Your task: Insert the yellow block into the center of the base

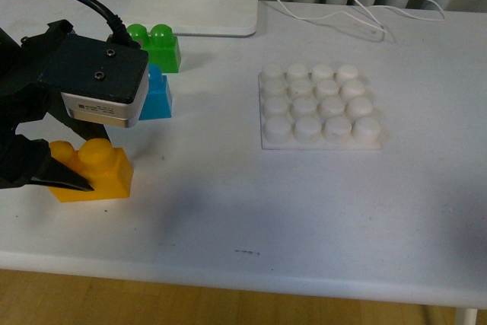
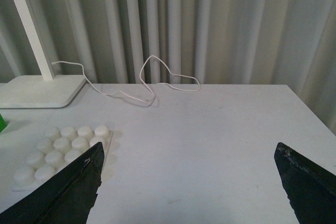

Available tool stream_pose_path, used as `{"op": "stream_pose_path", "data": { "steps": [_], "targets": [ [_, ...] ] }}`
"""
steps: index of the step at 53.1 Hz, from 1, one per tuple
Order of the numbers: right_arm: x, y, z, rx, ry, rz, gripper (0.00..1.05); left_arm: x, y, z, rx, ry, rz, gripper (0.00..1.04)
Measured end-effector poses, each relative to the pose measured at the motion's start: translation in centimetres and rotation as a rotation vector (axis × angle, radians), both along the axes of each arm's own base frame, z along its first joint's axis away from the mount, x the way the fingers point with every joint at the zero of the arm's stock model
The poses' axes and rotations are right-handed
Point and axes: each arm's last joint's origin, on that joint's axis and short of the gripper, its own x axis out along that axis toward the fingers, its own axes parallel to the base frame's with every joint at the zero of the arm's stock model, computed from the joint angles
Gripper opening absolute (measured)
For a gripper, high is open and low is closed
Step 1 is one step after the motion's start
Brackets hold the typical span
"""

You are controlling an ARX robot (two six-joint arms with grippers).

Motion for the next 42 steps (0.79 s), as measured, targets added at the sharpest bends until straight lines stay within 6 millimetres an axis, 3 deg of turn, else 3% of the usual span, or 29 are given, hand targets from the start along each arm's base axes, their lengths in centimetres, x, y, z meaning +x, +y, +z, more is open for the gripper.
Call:
{"op": "stream_pose_path", "data": {
  "steps": [5,14,24,32,42],
  "targets": [
    [0.0,0.0,0.0,0.0,0.0,0.0,0.95,0.0,0.0,0.0,0.011,-0.003,-0.004,0.32],
    [0.0,0.0,0.0,0.0,0.0,0.0,0.95,0.2,-0.3,1.0,0.01,-0.017,-0.015,0.32],
    [0.0,0.0,0.0,0.0,0.0,0.0,0.95,1.0,-2.1,4.3,-0.04,-0.093,-0.052,0.32],
    [0.0,0.0,0.0,0.0,0.0,0.0,0.95,1.6,-6.4,7.3,-0.103,-0.174,-0.117,0.32],
    [0.0,0.0,0.0,0.0,0.0,0.0,0.95,3.9,-10.9,7.6,-0.109,-0.22,-0.145,0.32]
  ]
}}
